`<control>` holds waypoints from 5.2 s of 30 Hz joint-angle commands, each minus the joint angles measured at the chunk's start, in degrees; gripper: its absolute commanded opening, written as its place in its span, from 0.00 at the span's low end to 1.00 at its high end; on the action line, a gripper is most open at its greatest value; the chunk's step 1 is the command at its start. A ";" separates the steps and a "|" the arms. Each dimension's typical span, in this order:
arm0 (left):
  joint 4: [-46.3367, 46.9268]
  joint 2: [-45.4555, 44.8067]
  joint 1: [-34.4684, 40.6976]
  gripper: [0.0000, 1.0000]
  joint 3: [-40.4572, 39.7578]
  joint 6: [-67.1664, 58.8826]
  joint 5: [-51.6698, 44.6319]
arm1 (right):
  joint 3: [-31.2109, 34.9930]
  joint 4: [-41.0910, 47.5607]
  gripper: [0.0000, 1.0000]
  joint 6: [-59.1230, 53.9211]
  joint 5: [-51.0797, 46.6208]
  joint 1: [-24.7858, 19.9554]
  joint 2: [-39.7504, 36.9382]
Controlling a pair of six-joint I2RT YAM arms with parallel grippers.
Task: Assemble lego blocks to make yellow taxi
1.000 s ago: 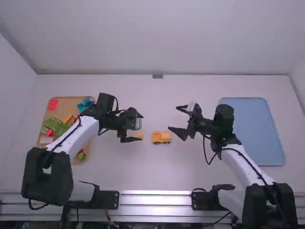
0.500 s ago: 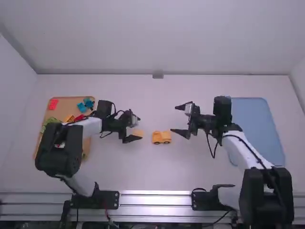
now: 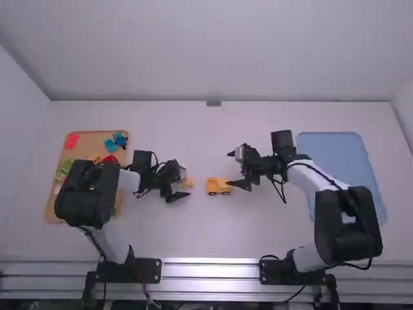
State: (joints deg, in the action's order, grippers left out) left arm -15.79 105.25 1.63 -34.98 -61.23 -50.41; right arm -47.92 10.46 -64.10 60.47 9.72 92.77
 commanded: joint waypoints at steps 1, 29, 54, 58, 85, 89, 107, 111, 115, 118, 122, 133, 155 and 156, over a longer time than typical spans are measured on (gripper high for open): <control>-0.76 1.38 -1.27 0.96 1.14 1.90 0.17 | 0.96 0.83 1.00 4.02 -4.00 1.20 0.63; -2.27 7.06 -0.46 0.39 -2.08 0.13 -5.46 | 13.88 -23.34 0.99 8.81 0.81 -0.42 2.49; 5.64 -4.04 3.23 0.02 -2.14 0.24 -9.11 | 27.45 -43.28 0.99 12.70 -13.77 2.25 2.51; 4.68 -5.64 6.62 0.02 -2.12 0.35 -8.50 | 23.74 -42.51 0.99 12.98 -12.87 2.54 2.51; -2.60 -5.62 12.57 0.02 -2.14 8.31 -2.32 | 9.38 -35.85 0.99 3.41 1.77 3.10 23.82; -2.71 -5.62 15.17 0.02 -2.14 8.31 1.73 | 9.44 -35.74 0.99 3.45 -3.26 5.18 23.82; -1.73 -2.05 16.11 0.02 -5.75 10.43 1.36 | 11.23 -36.22 0.63 5.51 -8.52 6.40 23.87; -0.50 -1.05 16.09 0.02 -7.32 10.16 0.11 | 11.26 -36.04 0.54 5.53 -7.82 5.90 23.87; 0.13 -0.33 16.59 0.02 -7.56 9.81 0.13 | 11.26 -36.00 0.51 5.53 -7.69 5.75 23.87; 0.00 0.74 17.27 0.02 -7.54 9.75 0.24 | 11.26 -36.00 0.52 5.51 -7.39 5.75 23.87; 0.66 1.44 18.01 0.02 -7.50 7.61 0.39 | 11.26 -35.95 0.52 5.53 -7.39 5.84 23.87; 1.84 1.49 18.32 0.02 -7.50 7.82 5.05 | 11.26 -35.30 0.52 3.39 -6.32 6.86 23.87; -1.88 -5.64 13.09 0.12 -7.76 15.17 -5.22 | 11.26 -35.34 0.53 3.82 -6.32 6.84 23.87; -1.20 -5.64 13.03 0.02 -7.76 15.58 -4.48 | 11.26 -35.36 0.53 3.80 -6.32 6.84 23.87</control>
State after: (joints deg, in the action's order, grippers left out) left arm -17.52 100.77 15.33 -42.33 -48.80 -54.57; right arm -37.36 -25.28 -59.96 53.80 16.19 115.94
